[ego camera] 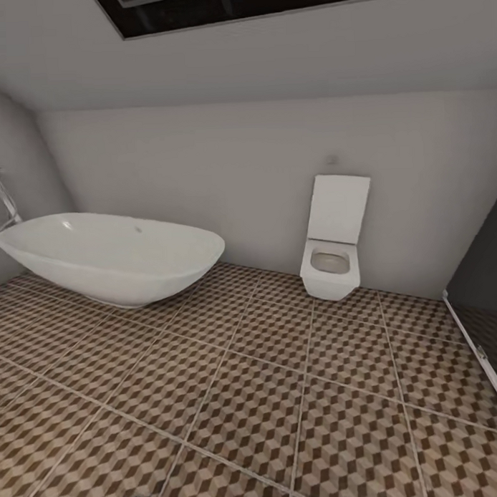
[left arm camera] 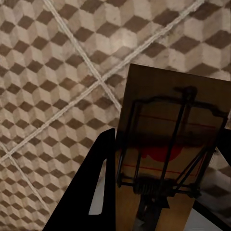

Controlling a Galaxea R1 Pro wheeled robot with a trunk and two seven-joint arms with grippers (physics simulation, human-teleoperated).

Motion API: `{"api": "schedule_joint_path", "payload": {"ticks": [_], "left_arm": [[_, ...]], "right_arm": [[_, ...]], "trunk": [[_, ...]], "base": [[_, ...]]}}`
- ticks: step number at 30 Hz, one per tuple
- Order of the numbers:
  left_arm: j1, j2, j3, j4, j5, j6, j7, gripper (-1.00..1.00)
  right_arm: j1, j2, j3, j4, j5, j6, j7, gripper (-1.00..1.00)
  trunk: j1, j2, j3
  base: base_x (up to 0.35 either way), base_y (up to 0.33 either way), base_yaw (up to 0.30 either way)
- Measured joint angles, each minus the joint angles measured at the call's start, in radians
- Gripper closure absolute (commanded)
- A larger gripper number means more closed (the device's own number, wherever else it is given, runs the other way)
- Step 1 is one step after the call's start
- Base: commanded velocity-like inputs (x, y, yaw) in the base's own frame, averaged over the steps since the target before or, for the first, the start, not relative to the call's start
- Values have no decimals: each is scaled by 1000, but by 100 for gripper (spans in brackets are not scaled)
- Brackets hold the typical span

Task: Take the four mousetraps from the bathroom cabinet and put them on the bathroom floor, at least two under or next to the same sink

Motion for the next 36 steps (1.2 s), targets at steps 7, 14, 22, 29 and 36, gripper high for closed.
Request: {"api": "schedule_joint_path", "payload": {"ticks": [7,14,22,29,36], "left_arm": [[2,0,0,0,0,0,0,100],[6,0,0,0,-1,0,0,100],[6,0,0,0,-1,0,0,100],[6,-1,0,0,-1,0,0,100],[6,-2,0,0,-1,0,0,100]], "right_arm": [[0,-1,0,0,0,0,0,100],[0,0,0,0,0,0,0,100],[0,0,0,0,0,0,0,100],[0,0,0,0,0,0,0,100],[0,0,0,0,0,0,0,100]], "trunk": [[0,0,0],[0,0,0],[0,0,0],[0,0,0],[0,0,0]], "base": [[0,0,292],[0,0,292],[0,0,292],[0,0,292],[0,0,292]]}}
